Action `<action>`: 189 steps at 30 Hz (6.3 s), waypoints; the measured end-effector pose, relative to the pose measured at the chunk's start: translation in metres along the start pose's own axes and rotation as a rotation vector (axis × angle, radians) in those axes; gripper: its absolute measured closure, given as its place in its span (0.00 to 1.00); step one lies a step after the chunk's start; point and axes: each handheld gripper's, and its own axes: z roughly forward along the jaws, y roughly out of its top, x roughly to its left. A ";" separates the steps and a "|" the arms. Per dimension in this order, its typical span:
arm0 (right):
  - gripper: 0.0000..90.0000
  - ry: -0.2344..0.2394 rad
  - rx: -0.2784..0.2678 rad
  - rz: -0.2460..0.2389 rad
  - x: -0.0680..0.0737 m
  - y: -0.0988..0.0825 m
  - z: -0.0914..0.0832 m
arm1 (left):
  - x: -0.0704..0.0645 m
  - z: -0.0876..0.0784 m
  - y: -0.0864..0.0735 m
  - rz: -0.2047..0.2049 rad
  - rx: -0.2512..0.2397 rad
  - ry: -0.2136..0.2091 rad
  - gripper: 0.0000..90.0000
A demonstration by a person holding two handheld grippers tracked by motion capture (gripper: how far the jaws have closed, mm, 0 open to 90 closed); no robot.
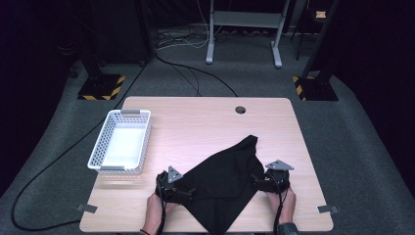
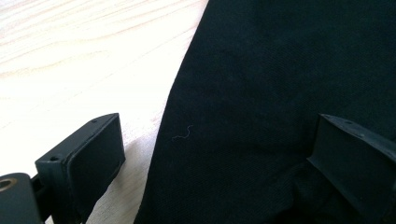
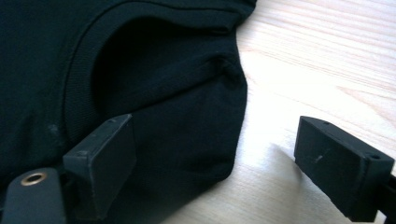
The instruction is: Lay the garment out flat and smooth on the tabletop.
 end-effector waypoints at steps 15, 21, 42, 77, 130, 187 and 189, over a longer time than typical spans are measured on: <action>0.13 0.043 0.000 -0.026 0.017 -0.004 -0.004 | 0.009 -0.010 -0.009 0.003 0.002 -0.006 0.03; 0.13 0.058 -0.002 -0.044 0.024 -0.004 -0.004 | 0.014 -0.017 -0.016 -0.002 0.001 0.001 0.03; 0.13 0.092 0.000 -0.065 0.038 -0.002 -0.002 | 0.018 -0.035 -0.027 -0.046 -0.012 0.027 0.03; 0.12 0.102 0.008 -0.054 0.037 -0.001 0.000 | -0.102 0.011 0.037 0.284 0.052 -0.220 0.26; 0.12 0.101 0.007 -0.052 0.038 -0.001 0.000 | -0.033 -0.007 0.090 0.222 -0.102 -0.041 0.96; 0.12 0.101 0.008 -0.050 0.037 0.000 0.000 | 0.101 0.053 0.121 -0.086 0.060 0.177 0.31; 0.12 0.101 0.008 -0.050 0.037 0.000 0.000 | 0.093 0.048 0.119 -0.085 0.051 0.148 0.24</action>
